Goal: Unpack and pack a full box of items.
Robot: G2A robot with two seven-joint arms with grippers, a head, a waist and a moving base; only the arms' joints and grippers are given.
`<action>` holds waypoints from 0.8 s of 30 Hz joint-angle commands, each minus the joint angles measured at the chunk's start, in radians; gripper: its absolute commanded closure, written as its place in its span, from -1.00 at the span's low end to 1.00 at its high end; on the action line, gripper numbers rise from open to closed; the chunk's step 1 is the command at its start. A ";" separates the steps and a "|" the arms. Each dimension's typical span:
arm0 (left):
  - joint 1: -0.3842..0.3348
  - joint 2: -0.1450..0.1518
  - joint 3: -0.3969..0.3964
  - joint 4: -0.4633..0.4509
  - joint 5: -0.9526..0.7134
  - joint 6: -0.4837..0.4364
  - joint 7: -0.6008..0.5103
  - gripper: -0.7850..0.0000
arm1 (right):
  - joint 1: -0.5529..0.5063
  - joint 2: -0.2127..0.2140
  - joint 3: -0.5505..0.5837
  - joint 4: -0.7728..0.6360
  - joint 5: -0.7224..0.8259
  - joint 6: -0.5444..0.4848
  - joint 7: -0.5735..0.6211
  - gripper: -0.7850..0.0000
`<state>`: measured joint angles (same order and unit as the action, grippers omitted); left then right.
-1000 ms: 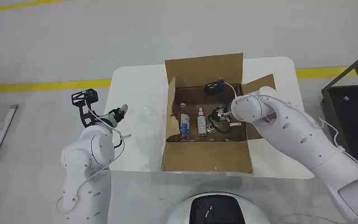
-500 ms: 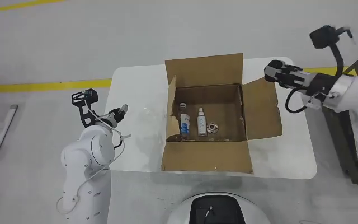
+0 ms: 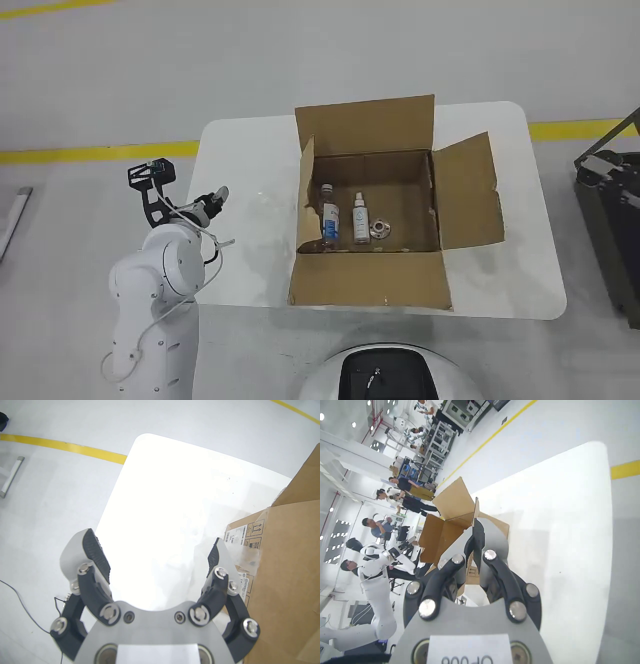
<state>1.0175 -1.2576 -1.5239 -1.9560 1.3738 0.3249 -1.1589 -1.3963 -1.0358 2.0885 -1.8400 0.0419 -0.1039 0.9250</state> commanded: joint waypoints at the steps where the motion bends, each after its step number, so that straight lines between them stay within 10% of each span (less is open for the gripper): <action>1: 0.000 0.000 0.000 0.000 0.000 0.000 0.000 -1.00 | 0.002 0.000 0.000 0.000 -0.004 0.001 -0.001 1.00; 9: 0.000 0.000 0.000 0.000 0.000 0.000 0.000 -1.00 | -0.040 -0.005 -0.044 -0.040 -0.050 -0.084 -0.080 1.00; 24: 0.000 0.000 0.000 0.000 0.000 0.000 0.000 -1.00 | -0.105 -0.039 -0.325 0.043 -0.577 -0.337 -0.639 1.00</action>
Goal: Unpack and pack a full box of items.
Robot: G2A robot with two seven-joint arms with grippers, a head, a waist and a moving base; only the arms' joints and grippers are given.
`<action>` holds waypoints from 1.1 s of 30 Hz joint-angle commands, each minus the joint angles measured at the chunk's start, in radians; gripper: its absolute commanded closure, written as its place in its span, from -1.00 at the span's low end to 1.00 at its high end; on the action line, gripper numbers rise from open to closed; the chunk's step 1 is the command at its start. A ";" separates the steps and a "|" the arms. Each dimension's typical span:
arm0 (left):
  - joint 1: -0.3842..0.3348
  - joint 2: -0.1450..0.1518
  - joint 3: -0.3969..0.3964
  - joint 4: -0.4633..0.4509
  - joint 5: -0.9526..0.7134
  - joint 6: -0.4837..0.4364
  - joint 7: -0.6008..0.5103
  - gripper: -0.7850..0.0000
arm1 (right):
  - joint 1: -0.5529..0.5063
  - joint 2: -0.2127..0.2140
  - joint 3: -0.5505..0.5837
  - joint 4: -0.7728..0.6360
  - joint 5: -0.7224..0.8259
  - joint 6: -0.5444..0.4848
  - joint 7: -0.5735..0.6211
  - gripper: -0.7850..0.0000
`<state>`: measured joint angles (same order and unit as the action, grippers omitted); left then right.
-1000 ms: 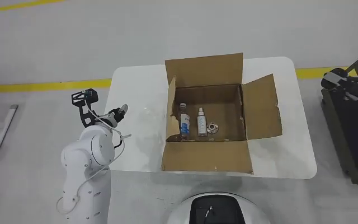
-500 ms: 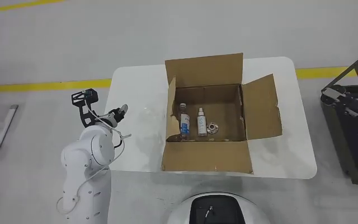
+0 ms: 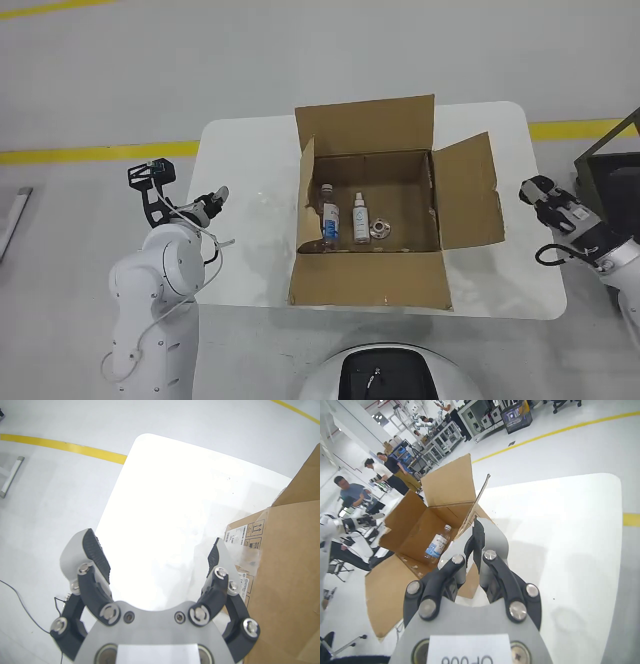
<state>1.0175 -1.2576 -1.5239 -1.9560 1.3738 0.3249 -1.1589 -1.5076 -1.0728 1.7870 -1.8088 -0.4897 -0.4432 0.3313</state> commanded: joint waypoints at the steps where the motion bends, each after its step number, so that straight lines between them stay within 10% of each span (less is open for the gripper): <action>1: 0.000 0.000 0.000 0.000 0.000 0.000 0.000 -1.00 | 0.012 -0.005 -0.048 0.024 -0.076 0.005 -0.078 1.00; 9: 0.000 0.000 0.000 0.000 0.000 0.000 0.000 -1.00 | 0.085 -0.021 -0.191 0.019 -0.101 0.009 -0.134 1.00; 21: 0.036 0.000 -0.008 -0.016 -0.025 -0.038 0.070 -1.00 | 0.181 -0.026 -0.353 -0.020 -0.170 0.043 0.083 1.00; 24: 0.050 0.000 -0.004 -0.036 -0.052 -0.082 0.108 0.84 | 0.195 -0.027 -0.377 -0.005 -0.197 0.056 0.109 1.00; 33: 0.052 0.000 0.074 -0.023 -0.178 -0.294 0.186 1.00 | 0.206 -0.027 -0.387 0.002 -0.213 0.081 0.122 1.00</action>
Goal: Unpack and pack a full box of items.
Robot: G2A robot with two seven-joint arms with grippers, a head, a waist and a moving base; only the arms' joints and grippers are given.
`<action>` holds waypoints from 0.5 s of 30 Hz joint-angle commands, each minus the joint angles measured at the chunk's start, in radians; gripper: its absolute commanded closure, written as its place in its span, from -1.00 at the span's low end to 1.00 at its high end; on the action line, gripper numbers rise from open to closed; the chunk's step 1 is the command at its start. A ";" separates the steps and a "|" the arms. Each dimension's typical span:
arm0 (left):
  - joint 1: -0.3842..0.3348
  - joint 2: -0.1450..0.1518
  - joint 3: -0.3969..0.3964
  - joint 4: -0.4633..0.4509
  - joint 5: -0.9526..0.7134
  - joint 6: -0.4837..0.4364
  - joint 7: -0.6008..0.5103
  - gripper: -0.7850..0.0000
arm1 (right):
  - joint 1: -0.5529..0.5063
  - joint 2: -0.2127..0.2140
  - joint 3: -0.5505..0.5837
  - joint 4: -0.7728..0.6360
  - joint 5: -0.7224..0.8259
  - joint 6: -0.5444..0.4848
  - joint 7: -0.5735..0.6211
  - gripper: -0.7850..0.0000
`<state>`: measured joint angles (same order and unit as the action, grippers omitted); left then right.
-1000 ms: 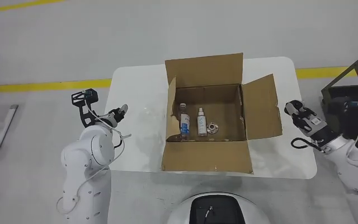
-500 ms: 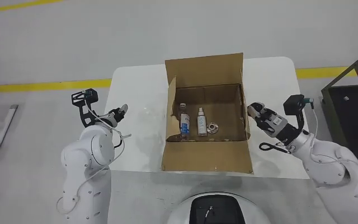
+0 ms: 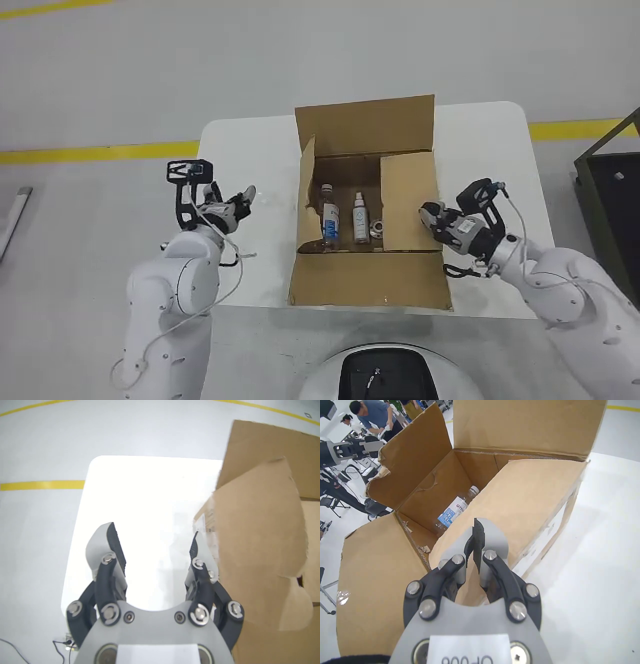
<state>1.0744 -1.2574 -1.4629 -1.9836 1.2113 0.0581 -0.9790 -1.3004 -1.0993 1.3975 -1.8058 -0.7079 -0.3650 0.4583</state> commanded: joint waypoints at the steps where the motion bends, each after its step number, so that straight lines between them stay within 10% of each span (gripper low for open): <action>1: -0.012 -0.001 0.026 0.010 -0.028 -0.051 0.010 1.00 | -0.001 0.000 0.008 -0.005 0.009 0.007 -0.013 1.00; 15: -0.139 -0.014 0.207 0.142 -0.186 -0.220 0.008 1.00 | 0.047 -0.004 0.165 0.038 0.185 0.259 -0.107 1.00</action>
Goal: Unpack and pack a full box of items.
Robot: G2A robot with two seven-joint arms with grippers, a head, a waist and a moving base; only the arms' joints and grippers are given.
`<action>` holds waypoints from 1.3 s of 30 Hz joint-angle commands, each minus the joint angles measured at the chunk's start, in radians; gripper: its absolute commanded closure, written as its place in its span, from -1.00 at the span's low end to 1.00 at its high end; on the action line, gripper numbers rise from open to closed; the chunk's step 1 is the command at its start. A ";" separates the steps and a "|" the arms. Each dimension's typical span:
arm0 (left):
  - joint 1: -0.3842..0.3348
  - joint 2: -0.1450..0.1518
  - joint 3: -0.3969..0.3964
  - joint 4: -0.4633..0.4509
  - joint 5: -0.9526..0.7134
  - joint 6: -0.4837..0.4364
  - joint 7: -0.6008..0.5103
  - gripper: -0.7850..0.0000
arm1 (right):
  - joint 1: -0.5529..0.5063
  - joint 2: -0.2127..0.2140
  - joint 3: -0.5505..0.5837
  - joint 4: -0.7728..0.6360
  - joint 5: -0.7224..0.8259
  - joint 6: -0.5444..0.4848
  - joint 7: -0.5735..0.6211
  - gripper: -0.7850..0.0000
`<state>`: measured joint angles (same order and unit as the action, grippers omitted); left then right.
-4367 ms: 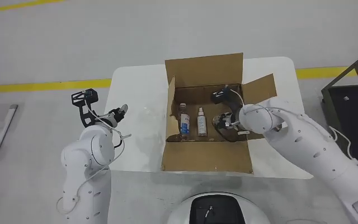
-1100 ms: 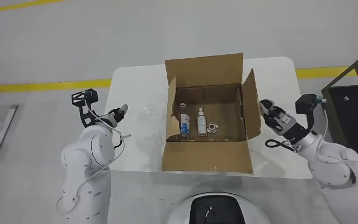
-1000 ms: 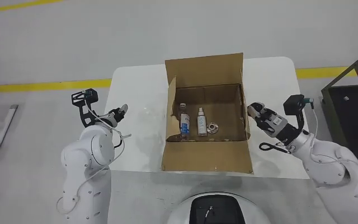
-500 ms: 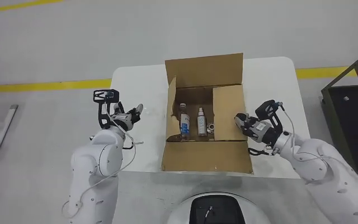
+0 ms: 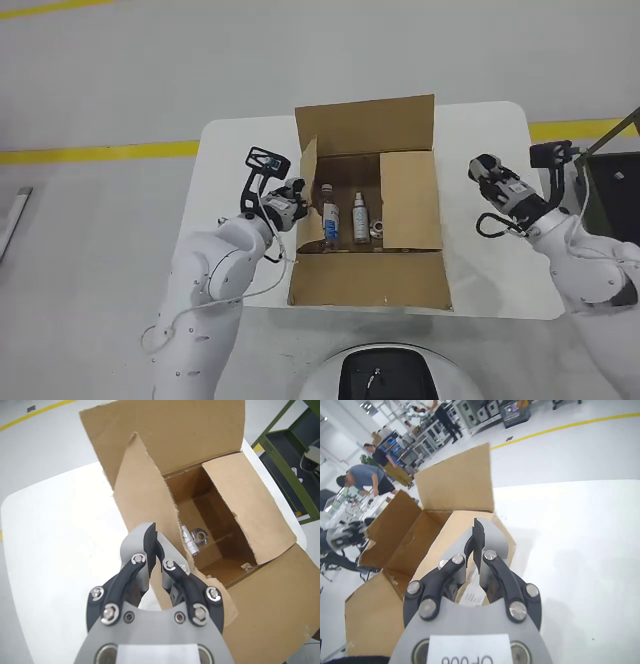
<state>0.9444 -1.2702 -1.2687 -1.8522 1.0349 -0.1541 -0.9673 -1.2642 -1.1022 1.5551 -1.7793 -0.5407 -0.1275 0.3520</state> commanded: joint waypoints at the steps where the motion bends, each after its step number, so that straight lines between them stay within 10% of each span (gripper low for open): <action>1: -0.017 -0.002 0.024 0.022 -0.025 -0.014 -0.010 1.00 | 0.023 -0.002 0.014 0.024 0.042 0.039 0.002 1.00; 34: -0.125 -0.010 0.124 0.224 -0.126 0.005 -0.063 1.00 | 0.637 -0.076 -0.249 0.679 0.484 0.169 0.202 1.00; 39: -0.128 -0.009 0.124 0.222 -0.132 0.011 -0.062 0.17 | 0.697 -0.091 -0.298 0.770 0.525 0.102 0.273 1.00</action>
<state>0.8173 -1.2794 -1.1434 -1.6284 0.9064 -0.1443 -1.0298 -0.5749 -1.1916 1.2627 -1.0262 -0.0253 -0.0108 0.6143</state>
